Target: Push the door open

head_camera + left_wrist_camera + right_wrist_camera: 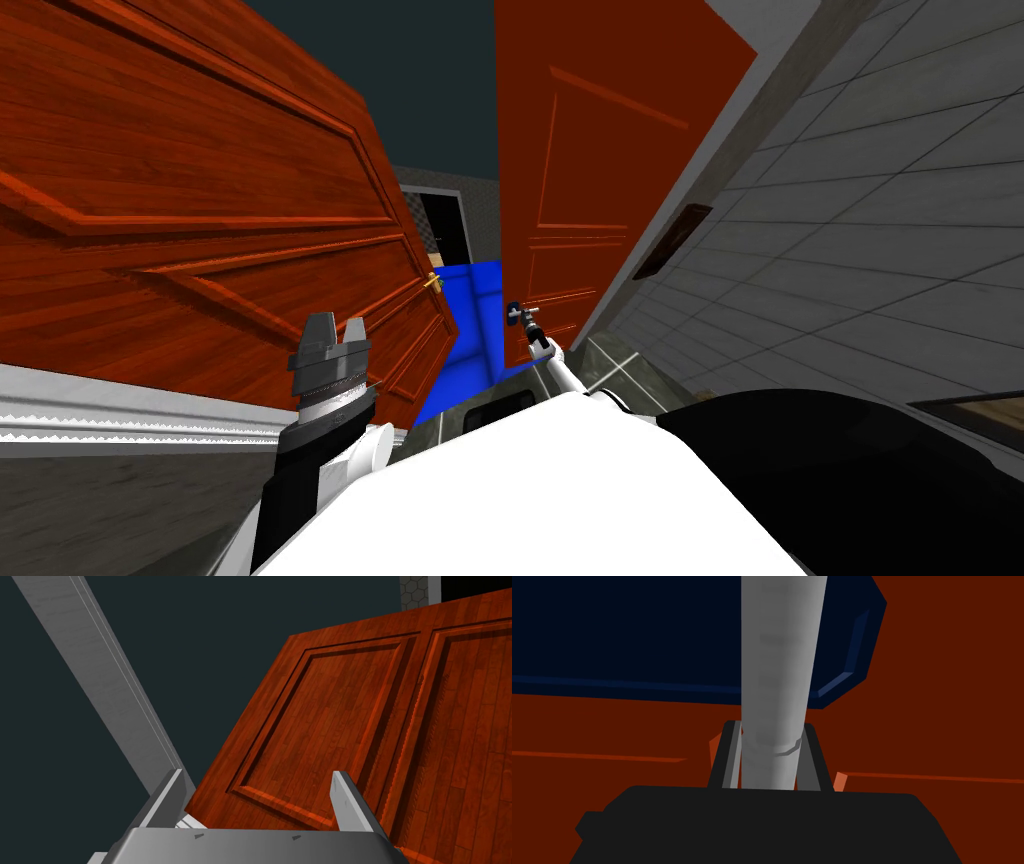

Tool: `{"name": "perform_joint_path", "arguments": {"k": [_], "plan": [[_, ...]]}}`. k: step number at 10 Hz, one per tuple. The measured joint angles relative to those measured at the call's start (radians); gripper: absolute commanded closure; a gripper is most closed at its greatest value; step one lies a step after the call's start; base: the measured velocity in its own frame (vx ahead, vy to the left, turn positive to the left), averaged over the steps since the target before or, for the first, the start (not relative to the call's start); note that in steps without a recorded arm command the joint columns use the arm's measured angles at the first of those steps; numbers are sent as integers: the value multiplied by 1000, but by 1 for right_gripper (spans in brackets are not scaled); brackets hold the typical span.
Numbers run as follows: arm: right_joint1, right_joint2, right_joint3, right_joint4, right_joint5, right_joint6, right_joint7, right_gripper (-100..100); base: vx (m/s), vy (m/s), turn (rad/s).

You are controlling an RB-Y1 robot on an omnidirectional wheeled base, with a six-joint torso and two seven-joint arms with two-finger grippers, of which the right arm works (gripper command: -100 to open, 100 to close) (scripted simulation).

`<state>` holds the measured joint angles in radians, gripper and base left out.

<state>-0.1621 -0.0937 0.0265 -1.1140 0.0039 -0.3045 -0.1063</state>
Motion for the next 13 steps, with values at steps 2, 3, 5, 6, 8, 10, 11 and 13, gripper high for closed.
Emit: {"name": "perform_joint_path", "arguments": {"k": [2,3,5,6,8,10,11,13], "plan": [[-8,-4,-23,12,-4,-1,5,100,166,106,-68],[-21,-4,-38,30,-6,-6,8,100,184,105,-93],[-17,5,-67,25,-7,-1,22,100,170,108,-62],[-13,2,-78,19,-8,3,25,100,152,91,-85],[-28,-1,-103,39,-12,-2,30,100,116,87,-69],[-27,-3,-124,45,-15,-9,33,100,126,114,-83],[-30,-2,-137,50,-16,-7,38,100,146,109,-103],[-29,0,-164,57,-19,-7,47,100,156,115,-78]]}}
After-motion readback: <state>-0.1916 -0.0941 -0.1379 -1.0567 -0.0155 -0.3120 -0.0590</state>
